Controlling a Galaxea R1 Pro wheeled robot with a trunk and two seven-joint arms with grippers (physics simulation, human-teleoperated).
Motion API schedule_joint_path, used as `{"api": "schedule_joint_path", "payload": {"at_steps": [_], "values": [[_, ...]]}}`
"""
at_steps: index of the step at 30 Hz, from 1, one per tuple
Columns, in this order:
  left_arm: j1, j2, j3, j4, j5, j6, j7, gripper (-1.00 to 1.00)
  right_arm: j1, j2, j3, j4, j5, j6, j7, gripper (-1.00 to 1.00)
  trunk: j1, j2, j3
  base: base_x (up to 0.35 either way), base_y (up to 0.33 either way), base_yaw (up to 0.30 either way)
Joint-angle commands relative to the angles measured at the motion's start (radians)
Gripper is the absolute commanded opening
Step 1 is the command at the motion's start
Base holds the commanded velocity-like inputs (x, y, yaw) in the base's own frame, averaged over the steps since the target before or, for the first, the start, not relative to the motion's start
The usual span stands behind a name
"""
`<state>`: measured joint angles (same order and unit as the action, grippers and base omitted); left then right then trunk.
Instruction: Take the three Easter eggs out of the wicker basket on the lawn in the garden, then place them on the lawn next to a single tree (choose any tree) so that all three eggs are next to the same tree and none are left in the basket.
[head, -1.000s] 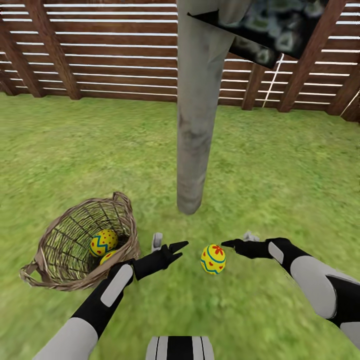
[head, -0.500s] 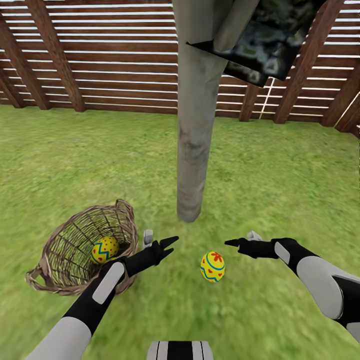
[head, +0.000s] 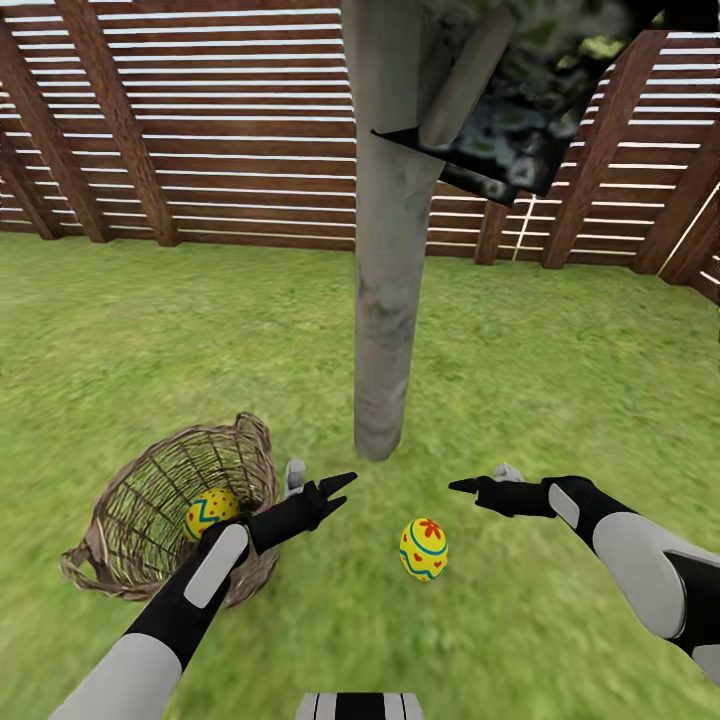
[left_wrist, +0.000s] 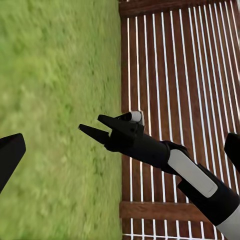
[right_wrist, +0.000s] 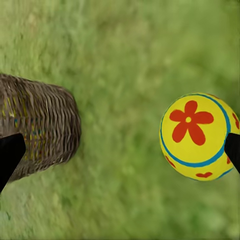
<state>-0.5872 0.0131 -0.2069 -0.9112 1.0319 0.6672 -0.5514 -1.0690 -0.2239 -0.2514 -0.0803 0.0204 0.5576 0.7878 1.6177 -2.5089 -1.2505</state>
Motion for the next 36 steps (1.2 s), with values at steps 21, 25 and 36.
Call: {"api": "schedule_joint_path", "payload": {"at_steps": [21, 25, 36], "values": [[0.000, 0.001, -0.002, 0.000, 0.007, 0.005, 0.001, 1.00, 0.000, 0.004, -0.005, 0.001, 0.001, 0.007, 0.001, 1.00, -0.010, 0.005, 0.081, 0.000, 0.000, 0.208], [0.000, 0.001, -0.002, 0.000, 0.007, 0.005, 0.001, 1.00, 0.000, 0.006, -0.005, 0.001, 0.001, 0.007, 0.001, 1.00, -0.011, 0.006, 0.096, 0.000, 0.000, 0.285], [-0.001, 0.001, -0.002, 0.000, 0.007, 0.005, 0.001, 1.00, 0.000, 0.008, -0.005, 0.003, 0.001, 0.004, -0.002, 1.00, -0.016, 0.008, 0.139, 0.000, 0.000, 0.285]]}}
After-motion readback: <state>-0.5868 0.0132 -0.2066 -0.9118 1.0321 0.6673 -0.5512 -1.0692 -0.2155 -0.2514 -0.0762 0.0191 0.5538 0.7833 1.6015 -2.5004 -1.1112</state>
